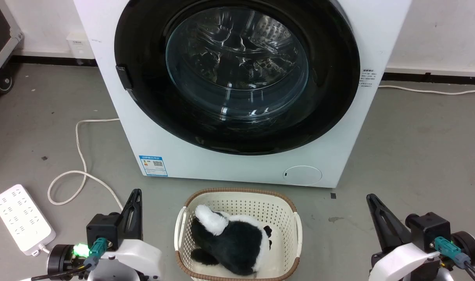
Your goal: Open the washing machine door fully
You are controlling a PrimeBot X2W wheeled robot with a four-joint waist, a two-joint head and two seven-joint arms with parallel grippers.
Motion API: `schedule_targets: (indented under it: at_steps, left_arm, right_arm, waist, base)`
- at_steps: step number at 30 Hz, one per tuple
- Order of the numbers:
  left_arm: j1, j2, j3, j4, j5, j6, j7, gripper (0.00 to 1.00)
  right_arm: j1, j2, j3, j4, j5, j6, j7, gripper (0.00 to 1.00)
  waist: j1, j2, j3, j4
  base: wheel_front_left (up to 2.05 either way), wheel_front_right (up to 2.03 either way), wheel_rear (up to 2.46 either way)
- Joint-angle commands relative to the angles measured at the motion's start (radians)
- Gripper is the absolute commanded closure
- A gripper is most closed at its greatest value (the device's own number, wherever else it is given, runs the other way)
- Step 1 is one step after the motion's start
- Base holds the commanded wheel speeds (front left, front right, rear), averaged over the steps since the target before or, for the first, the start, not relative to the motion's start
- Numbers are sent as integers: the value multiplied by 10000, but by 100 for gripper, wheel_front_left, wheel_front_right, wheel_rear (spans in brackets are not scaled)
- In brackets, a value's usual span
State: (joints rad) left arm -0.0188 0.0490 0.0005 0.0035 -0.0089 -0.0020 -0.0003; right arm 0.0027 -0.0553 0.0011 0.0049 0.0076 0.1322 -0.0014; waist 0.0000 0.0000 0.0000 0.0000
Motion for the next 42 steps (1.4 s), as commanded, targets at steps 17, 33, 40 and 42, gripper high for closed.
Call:
schedule_targets:
  at_steps: [17,33,40,42]
  left_arm:
    - [188,12,-5,-35,89,20,3,100]
    - [-3,-2,0,4,-16,0,-1,0]
    - [7,-1,-38,11,-51,25,-99,0]
    - [13,-1,-56,10,-65,37,-140,0]
  right_arm:
    - [-27,51,-11,-49,-76,-15,14,100]
    - [-1,-2,0,2,6,2,-1,0]
    - [16,0,-26,11,144,1,-100,0]
    - [20,1,-50,6,190,1,-142,0]
  waist:
    - [0,0,0,0]
    - [0,0,0,0]
    - [0,0,10,-5]
    - [0,0,15,-6]
  base:
    - [0,0,0]
    - [0,0,0]
    - [0,0,0]
    - [0,0,0]
